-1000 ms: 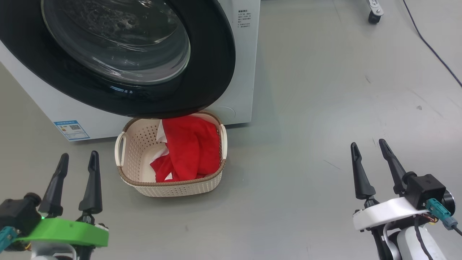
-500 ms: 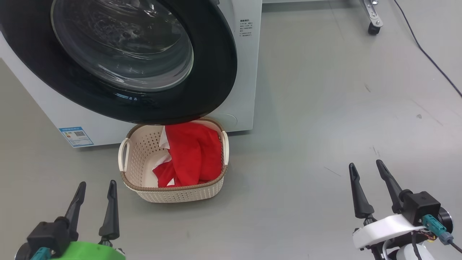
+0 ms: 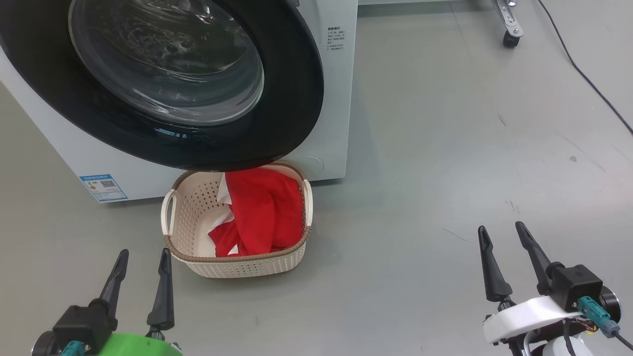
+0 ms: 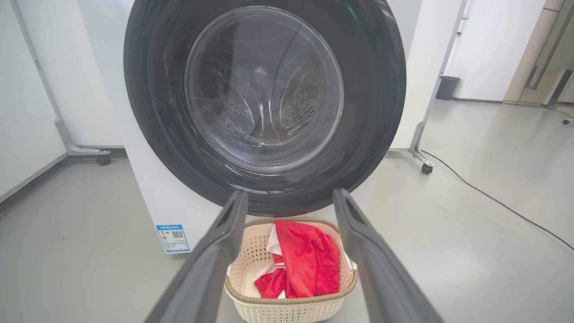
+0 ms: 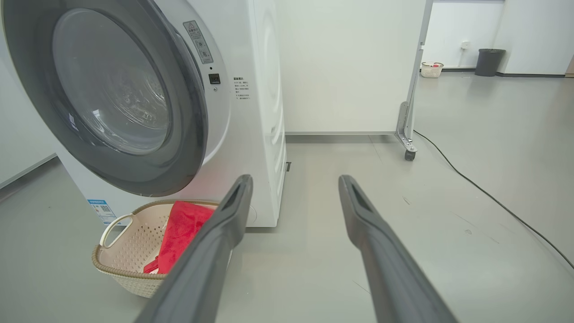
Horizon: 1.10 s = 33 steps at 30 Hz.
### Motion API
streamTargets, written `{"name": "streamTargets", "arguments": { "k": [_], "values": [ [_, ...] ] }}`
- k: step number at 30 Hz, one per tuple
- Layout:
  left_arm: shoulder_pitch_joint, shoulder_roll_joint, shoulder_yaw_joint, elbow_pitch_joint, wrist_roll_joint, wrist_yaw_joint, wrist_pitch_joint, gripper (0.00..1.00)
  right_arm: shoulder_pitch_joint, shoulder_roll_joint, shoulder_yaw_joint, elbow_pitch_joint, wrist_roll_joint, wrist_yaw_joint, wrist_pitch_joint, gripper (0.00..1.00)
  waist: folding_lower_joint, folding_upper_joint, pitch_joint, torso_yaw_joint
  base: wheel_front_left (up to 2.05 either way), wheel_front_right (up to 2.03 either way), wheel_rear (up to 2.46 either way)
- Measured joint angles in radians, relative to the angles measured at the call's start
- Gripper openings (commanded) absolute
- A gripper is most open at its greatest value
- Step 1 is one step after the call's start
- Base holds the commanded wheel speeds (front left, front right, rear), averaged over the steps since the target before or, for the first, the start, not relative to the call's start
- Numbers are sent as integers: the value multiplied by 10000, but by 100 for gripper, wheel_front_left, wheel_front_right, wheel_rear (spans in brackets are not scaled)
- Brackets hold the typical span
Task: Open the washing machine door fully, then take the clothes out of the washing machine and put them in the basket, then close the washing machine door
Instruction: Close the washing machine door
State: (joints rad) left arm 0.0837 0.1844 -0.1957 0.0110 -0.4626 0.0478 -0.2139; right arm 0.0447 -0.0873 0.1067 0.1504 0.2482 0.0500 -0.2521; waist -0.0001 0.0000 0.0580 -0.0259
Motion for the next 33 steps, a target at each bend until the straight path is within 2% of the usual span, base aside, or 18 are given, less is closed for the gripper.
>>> {"name": "streamTargets", "arguments": {
  "k": [6,7,8,9,22,33],
  "values": [
    [0,-56,-33,17,86,79,-73,100,1,0,4,-56,-27,-2,0,100,0,0,39,-4,0,0,0],
    [0,-61,-33,13,86,86,-73,100,1,0,4,-69,-27,-4,0,47,0,0,50,-3,0,0,0],
    [0,-61,-36,8,104,88,-73,100,2,0,4,-102,-27,-6,0,6,0,0,71,-1,0,0,0],
    [-1,-61,-42,8,163,88,-73,100,1,0,6,-125,-27,-8,0,0,0,0,97,2,0,0,0],
    [-40,-90,-224,8,272,92,-159,100,-1,-25,-65,-125,-25,-6,0,0,0,0,268,72,0,0,0],
    [-323,-261,-610,52,523,79,-161,100,-629,-443,-59,0,-29,105,107,0,0,0,389,585,0,0,0]
  ]
}}
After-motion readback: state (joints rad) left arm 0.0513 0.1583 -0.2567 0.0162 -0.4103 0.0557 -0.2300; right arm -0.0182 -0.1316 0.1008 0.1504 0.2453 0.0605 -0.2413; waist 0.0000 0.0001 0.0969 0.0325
